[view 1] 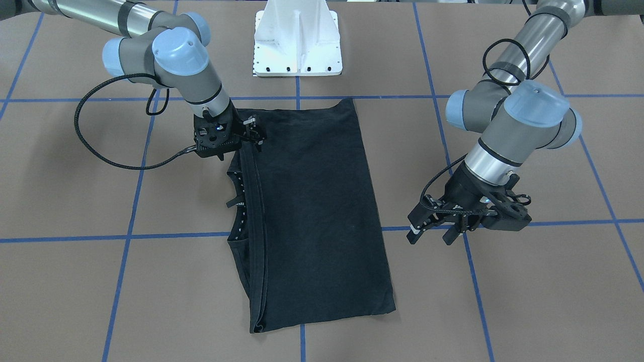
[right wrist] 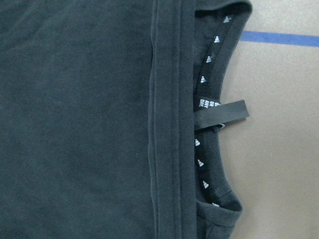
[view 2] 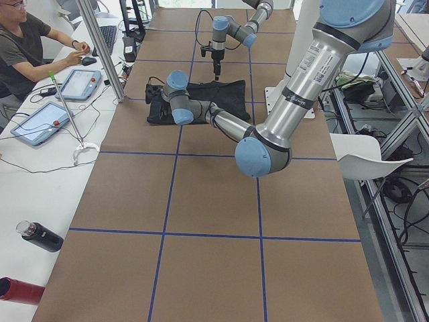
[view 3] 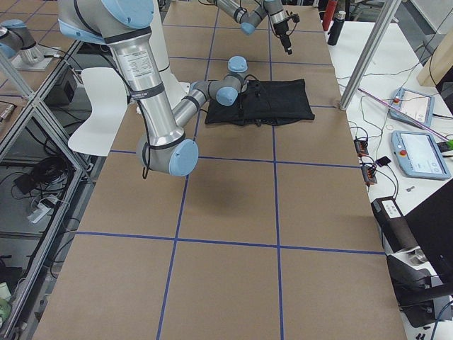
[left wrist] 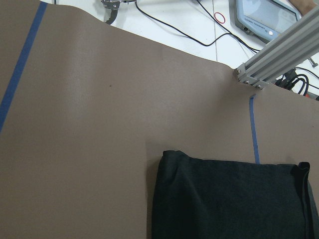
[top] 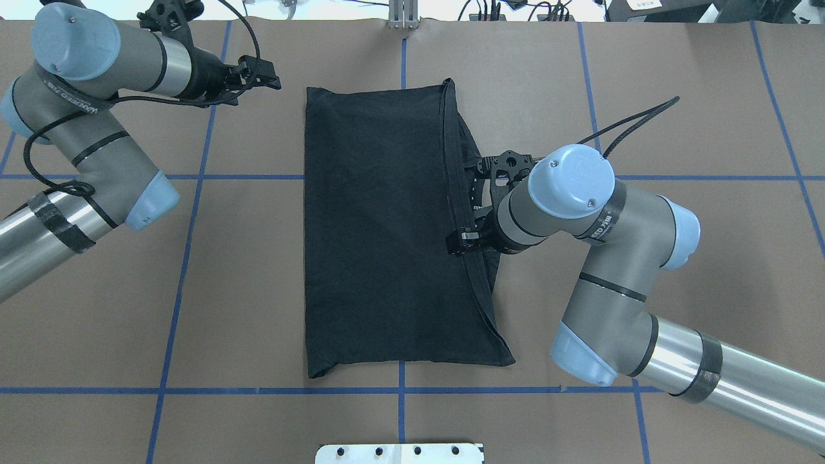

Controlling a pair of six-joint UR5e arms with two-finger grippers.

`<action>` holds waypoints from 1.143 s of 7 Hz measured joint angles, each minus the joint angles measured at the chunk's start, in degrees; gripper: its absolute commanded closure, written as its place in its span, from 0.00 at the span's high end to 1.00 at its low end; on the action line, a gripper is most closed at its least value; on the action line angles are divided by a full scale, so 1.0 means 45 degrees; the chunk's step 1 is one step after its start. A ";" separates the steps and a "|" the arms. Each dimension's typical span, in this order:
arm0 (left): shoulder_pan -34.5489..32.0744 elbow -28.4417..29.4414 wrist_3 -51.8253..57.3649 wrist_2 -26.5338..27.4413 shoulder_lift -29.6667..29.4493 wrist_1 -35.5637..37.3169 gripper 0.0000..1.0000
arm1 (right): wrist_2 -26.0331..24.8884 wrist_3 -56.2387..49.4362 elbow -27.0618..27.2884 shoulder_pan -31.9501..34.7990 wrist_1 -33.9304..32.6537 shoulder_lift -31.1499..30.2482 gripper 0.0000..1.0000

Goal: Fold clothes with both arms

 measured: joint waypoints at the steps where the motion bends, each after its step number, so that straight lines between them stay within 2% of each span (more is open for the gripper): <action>1: 0.0011 0.0001 0.0000 -0.0001 -0.0001 0.0000 1.00 | -0.0518 -0.0154 0.0059 -0.0280 -0.0460 0.0046 1.00; 3: 0.0026 -0.0007 -0.0021 -0.0013 -0.0005 -0.0002 1.00 | -0.1659 -0.0263 0.0216 -0.1183 -0.1398 0.0044 1.00; 6: 0.0070 -0.0067 -0.0120 -0.0037 -0.0022 -0.0006 1.00 | -0.2284 -0.0432 0.1078 -0.2012 -0.3050 -0.0064 1.00; 8: 0.0112 -0.0072 -0.0134 -0.0039 -0.0025 -0.0007 1.00 | -0.2451 -0.0554 0.1169 -0.2242 -0.3281 -0.0310 1.00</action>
